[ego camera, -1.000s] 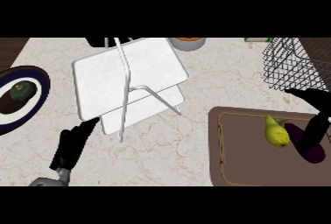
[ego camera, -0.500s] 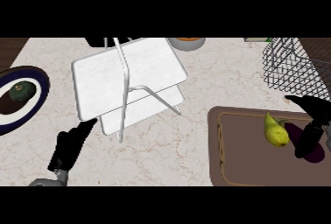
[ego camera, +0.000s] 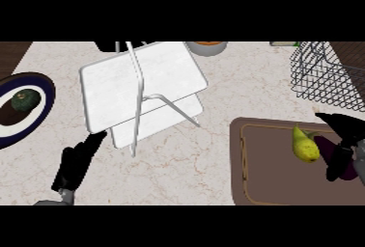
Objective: Pick the eggplant from the tray and place it in the tiered shelf
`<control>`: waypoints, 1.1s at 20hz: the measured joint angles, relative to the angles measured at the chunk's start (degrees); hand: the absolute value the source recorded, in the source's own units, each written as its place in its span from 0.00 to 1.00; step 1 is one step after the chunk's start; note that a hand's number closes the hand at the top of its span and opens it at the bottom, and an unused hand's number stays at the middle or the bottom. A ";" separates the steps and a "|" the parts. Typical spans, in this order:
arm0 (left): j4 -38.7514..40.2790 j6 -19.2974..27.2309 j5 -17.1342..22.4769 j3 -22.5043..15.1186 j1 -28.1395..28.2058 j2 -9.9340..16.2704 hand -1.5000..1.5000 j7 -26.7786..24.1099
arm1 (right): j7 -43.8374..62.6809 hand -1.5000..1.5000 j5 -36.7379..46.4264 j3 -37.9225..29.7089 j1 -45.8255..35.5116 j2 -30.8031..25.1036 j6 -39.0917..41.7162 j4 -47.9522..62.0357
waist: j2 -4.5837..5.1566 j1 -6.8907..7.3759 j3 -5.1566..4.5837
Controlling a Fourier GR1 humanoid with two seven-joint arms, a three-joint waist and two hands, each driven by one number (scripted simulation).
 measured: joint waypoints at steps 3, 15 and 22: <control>1.64 -0.25 -0.93 0.75 -1.26 -1.03 0.50 -0.49 | -2.47 0.00 2.75 -0.96 0.43 0.44 0.07 1.61 | 0.03 -0.05 0.01; 0.31 -3.51 -2.36 3.72 -0.67 -2.08 0.50 0.41 | -11.73 0.00 12.76 -3.81 -0.29 3.90 -2.10 10.44 | 0.03 0.02 0.00; 0.66 -3.44 -3.95 3.78 -0.23 -3.63 0.50 -0.59 | -17.26 1.00 16.63 -4.15 -1.02 4.93 -5.25 13.86 | -0.38 -0.07 -0.78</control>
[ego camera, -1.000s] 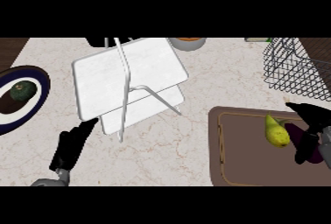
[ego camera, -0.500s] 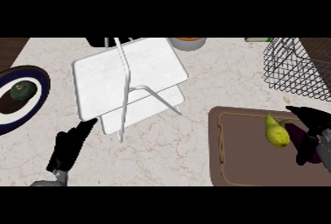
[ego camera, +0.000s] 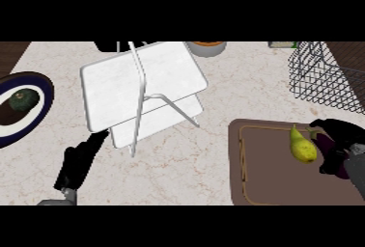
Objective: Pick the eggplant from the tray and place it in the tiered shelf
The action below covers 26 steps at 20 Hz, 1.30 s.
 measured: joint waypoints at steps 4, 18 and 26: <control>-0.49 0.28 -0.73 -0.08 0.45 -0.39 0.50 0.19 | -3.18 1.00 1.10 -0.65 -1.23 -0.04 -1.78 2.11 | -0.09 0.08 -0.12; 1.66 -0.46 -0.81 2.14 -0.92 -0.52 0.50 0.28 | 2.12 1.00 4.73 2.50 1.08 9.32 -6.43 -15.99 | -0.47 -1.11 0.16; 0.82 -0.63 -0.64 2.45 0.16 -0.31 0.50 0.47 | 14.08 1.00 9.61 14.39 7.44 20.11 -6.71 -45.41 | -0.62 -1.84 0.52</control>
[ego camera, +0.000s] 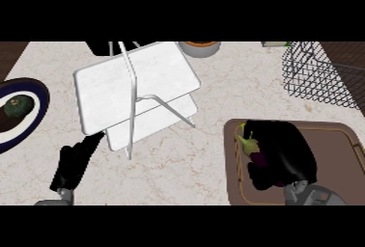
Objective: Pick the eggplant from the tray and place it in the tiered shelf
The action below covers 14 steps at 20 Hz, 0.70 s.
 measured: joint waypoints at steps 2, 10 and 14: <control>0.03 0.40 -0.35 -0.14 -0.10 -0.29 0.50 -0.08 | 3.20 1.00 1.21 1.33 0.12 0.74 1.52 -7.39 | 0.11 0.05 0.06; -0.98 -0.95 -0.03 -0.38 -0.56 -0.09 0.50 0.56 | 16.58 1.00 -0.09 1.62 -10.13 9.61 3.25 -21.31 | 0.67 1.49 0.18; -0.32 -1.28 -0.27 -0.08 -0.88 0.05 0.50 0.09 | 18.93 1.00 -3.31 -3.86 -21.67 10.92 3.88 -17.48 | 0.85 1.97 0.18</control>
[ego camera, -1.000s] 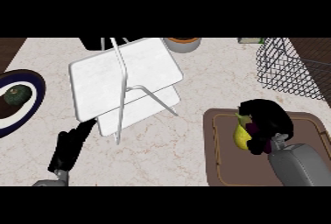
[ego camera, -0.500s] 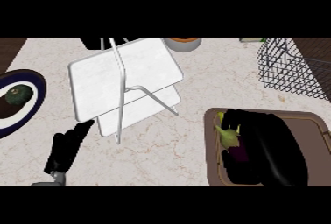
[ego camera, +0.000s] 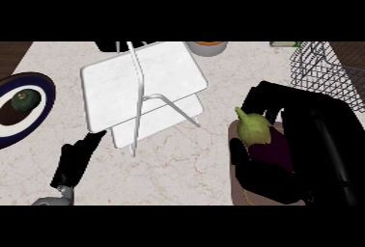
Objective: Pick the eggplant from the tray and place it in the tiered shelf
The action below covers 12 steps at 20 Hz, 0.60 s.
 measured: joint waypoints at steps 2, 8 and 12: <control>-0.32 -0.20 0.06 0.01 -0.34 -0.12 0.50 0.46 | 0.61 1.00 -0.05 -1.56 -4.97 0.33 -0.71 4.16 | 0.06 0.15 0.01; -0.62 0.76 -1.16 -0.84 -0.71 -1.38 0.50 1.04 | -0.03 1.00 1.02 -7.33 -18.65 0.80 -4.37 20.14 | 0.22 0.57 0.02; -1.00 0.32 -1.01 -0.71 -1.40 -1.42 0.50 1.71 | -2.22 1.00 1.62 -9.38 -24.58 0.92 -9.34 31.85 | 0.31 0.72 0.04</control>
